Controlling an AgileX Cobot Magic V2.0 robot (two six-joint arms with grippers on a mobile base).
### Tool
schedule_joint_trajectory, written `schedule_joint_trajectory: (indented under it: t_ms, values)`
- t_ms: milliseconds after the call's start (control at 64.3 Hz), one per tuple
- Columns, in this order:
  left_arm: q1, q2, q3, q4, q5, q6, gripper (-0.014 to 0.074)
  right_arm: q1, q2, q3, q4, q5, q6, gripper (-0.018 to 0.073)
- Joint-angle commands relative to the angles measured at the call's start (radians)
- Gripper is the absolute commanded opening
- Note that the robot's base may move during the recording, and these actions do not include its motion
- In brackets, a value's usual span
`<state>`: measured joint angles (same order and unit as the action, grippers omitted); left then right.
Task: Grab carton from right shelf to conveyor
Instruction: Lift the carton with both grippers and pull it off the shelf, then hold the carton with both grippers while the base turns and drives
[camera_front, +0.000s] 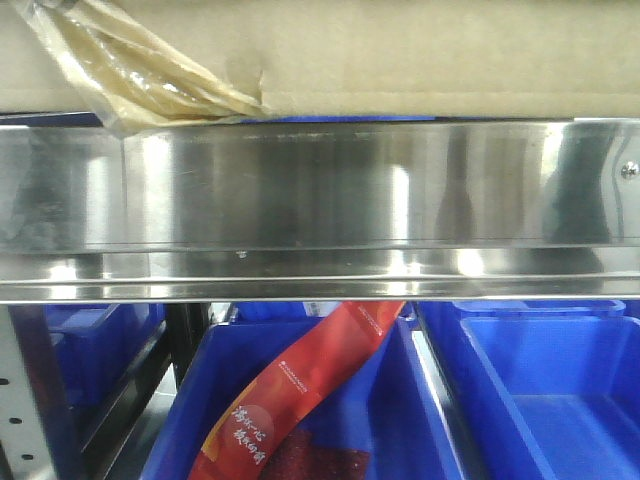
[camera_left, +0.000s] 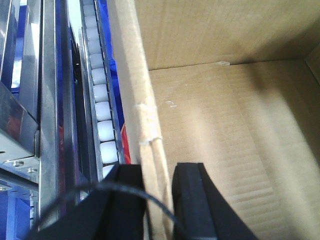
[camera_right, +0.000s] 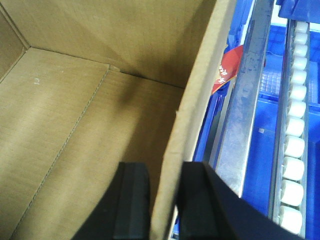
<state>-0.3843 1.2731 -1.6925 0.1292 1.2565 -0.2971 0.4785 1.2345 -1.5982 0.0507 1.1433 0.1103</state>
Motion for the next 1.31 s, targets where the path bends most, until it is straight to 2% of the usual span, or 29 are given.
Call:
schedule_joint_trajectory:
  t_ms: [0, 855, 1291]
  values:
    - [-0.002, -0.013, -0.003, -0.007, -0.035, 0.005, -0.0017, 0.002, -0.02, -0.005, 0.006, -0.037, -0.041, -0.0067]
    - [-0.002, -0.013, -0.003, -0.007, -0.035, 0.005, -0.0017, 0.002, -0.02, -0.005, 0.006, -0.039, -0.041, -0.0067]
    - [-0.002, -0.013, -0.003, -0.007, -0.035, 0.005, -0.0017, 0.002, -0.02, -0.005, 0.006, -0.106, -0.041, -0.0067]
